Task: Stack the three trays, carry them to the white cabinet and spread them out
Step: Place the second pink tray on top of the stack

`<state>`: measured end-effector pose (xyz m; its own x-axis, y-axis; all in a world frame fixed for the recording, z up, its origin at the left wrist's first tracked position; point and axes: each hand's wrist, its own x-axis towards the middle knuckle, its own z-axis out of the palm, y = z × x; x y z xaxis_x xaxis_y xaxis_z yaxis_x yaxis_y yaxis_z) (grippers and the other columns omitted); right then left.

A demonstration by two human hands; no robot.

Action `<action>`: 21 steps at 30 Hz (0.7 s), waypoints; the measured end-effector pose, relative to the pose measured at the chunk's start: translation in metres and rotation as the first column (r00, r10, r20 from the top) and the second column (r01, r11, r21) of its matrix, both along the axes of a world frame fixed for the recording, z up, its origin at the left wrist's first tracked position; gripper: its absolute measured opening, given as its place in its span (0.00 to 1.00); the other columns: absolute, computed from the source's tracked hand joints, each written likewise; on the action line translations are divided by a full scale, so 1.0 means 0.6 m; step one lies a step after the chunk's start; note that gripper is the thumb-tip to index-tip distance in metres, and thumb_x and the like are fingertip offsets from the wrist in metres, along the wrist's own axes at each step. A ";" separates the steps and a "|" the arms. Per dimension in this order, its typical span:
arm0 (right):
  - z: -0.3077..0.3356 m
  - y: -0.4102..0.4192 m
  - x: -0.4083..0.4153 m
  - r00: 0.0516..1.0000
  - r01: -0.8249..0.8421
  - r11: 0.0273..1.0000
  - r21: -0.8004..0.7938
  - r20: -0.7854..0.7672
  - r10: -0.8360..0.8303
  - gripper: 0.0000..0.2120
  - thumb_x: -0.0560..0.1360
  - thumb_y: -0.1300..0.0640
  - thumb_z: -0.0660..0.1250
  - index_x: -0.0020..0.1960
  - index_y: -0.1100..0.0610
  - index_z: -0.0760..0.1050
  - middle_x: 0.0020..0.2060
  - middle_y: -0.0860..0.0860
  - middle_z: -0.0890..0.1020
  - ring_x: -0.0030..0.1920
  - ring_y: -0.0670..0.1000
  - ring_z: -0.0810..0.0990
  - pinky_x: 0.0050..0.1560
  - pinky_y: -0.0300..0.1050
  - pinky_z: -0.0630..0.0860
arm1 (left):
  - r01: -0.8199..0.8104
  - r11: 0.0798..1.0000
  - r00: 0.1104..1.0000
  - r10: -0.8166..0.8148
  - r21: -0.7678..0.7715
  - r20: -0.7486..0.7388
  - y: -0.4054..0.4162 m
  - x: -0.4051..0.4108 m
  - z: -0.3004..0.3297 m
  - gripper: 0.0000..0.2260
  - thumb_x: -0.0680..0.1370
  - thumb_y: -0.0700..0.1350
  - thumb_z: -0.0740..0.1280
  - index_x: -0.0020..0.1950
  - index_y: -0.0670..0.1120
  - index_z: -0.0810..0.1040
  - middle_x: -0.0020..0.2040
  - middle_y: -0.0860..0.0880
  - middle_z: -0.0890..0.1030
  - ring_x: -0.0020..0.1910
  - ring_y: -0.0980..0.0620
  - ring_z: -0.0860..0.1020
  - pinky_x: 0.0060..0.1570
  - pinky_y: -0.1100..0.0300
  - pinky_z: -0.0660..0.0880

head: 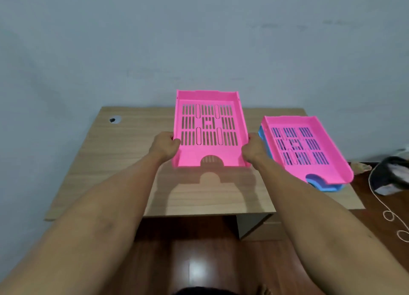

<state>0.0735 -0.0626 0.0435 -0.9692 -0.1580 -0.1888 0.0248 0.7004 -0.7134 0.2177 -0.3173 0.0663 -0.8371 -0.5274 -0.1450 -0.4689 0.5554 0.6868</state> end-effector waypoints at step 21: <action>0.033 0.545 -0.266 0.998 0.053 0.991 0.124 0.010 -0.054 0.20 0.73 0.63 0.61 0.65 0.58 0.75 0.58 0.61 0.82 0.56 0.64 0.81 0.59 0.56 0.79 | 0.062 0.997 0.998 -0.062 0.041 0.007 0.529 -0.288 -0.012 0.15 0.76 0.43 0.62 0.51 0.38 0.85 0.48 0.37 0.87 0.48 0.37 0.84 0.46 0.49 0.81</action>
